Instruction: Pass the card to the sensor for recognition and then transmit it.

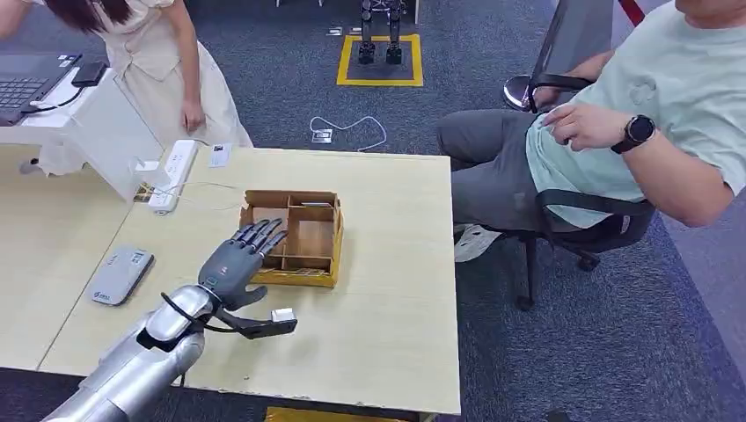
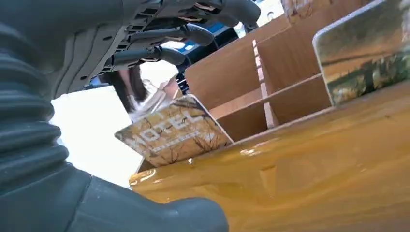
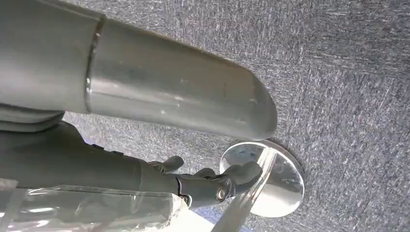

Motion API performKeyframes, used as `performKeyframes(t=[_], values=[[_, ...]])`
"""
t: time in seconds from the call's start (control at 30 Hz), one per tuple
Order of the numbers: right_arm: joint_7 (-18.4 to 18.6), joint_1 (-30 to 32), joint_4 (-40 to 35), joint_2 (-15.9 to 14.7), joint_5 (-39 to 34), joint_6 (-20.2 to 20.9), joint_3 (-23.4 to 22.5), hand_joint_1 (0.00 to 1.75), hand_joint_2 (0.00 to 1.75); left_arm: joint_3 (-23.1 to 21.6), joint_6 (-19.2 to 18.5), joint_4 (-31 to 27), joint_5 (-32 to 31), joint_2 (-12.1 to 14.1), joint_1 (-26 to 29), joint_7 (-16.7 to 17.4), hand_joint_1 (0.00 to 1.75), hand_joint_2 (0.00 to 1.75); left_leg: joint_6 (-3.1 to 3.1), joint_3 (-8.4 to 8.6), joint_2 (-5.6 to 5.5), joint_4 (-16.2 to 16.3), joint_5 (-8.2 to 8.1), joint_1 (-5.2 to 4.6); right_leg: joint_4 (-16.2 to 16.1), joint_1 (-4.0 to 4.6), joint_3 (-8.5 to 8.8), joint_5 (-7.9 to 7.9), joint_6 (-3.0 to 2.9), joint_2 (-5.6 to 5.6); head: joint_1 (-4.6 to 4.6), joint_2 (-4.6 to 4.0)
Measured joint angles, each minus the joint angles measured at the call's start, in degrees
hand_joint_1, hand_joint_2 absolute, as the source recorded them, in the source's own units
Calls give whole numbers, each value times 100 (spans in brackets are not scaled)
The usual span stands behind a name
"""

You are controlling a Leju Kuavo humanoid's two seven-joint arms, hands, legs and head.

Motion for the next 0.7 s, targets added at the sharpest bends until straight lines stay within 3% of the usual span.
performKeyframes(t=[0.7], values=[[0,6,0,2,2,0,0,0,0,216,208,363,-153,-92,-30,70,0,175,0,0,0,0,0,0,0,0,0,0,0,0,0,2]])
